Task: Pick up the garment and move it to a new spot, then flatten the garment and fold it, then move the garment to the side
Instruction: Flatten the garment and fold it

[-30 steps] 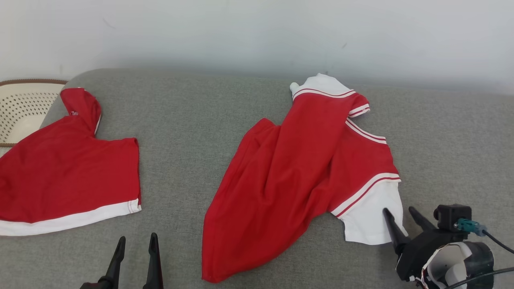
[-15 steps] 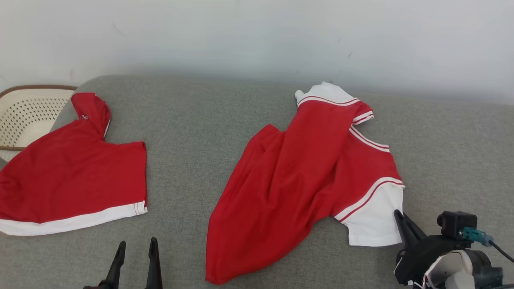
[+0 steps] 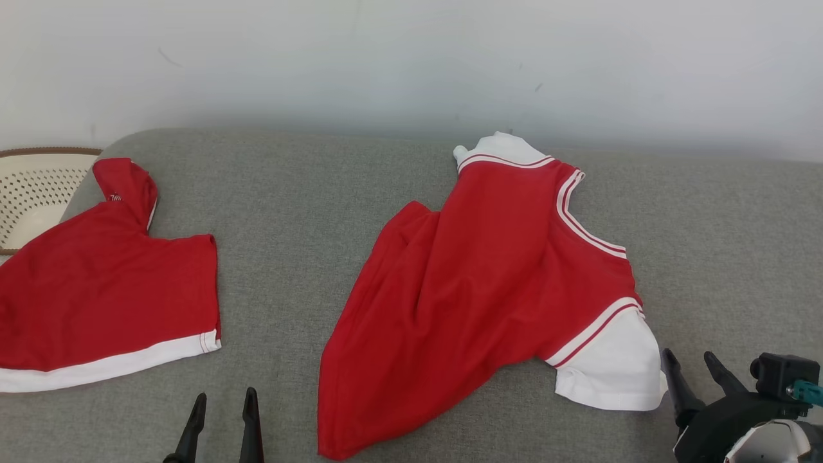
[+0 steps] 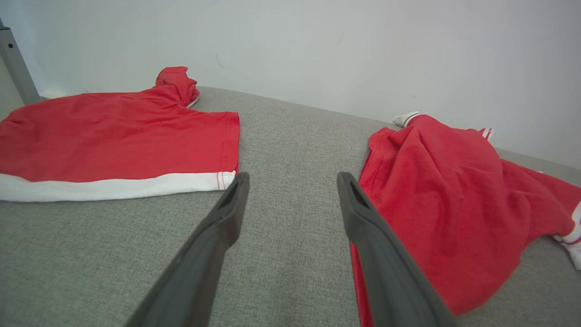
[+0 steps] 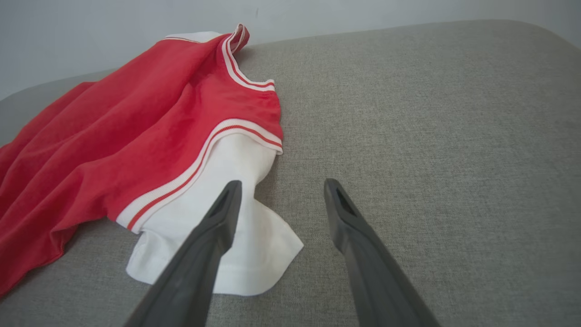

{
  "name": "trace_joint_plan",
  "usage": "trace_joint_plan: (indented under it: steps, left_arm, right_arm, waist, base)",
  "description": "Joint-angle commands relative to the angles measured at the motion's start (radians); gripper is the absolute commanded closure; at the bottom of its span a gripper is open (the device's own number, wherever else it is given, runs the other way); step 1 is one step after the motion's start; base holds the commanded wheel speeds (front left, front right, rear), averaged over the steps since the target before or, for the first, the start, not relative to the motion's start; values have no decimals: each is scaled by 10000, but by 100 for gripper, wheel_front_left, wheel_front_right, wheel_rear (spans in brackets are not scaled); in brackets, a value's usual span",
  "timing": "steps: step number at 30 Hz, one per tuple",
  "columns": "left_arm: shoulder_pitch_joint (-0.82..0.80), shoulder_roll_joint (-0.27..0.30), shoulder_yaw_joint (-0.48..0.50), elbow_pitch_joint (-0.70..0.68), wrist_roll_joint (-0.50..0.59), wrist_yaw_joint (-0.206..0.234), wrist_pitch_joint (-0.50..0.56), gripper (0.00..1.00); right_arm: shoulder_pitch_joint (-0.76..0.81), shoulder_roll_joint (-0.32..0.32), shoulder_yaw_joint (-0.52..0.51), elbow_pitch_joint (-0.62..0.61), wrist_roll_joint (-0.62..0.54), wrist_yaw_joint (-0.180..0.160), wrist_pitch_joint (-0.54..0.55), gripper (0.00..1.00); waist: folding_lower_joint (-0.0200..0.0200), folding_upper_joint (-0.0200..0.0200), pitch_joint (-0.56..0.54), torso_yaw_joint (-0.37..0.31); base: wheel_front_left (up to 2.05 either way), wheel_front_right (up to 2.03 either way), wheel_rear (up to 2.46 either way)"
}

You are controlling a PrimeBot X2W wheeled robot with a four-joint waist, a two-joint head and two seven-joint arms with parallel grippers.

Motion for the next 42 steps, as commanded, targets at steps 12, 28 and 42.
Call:
trace_joint_plan:
  steps: [12, 28, 42]
  left_arm:
    - [263, -1, 89, -127, -108, 55, -34, 0]
    - [118, -1, 108, -349, -195, 186, -34, 0]
    - [-43, -1, -4, -270, -156, 177, -34, 0]
  right_arm:
    - [1254, 790, -1212, -883, -671, -2, -877, 0]
    - [1101, 876, -1287, -477, -1538, -1, -752, 0]
    - [-317, 562, -514, 2043, -1371, -1, -1212, 34]
  waist:
    - [0, 0, -72, -42]
    - [0, 0, 256, -34]
    - [0, 0, 472, 323]
  base:
    - [0, 0, 0]
    - [0, 0, 0]
    - [0, 0, 0]
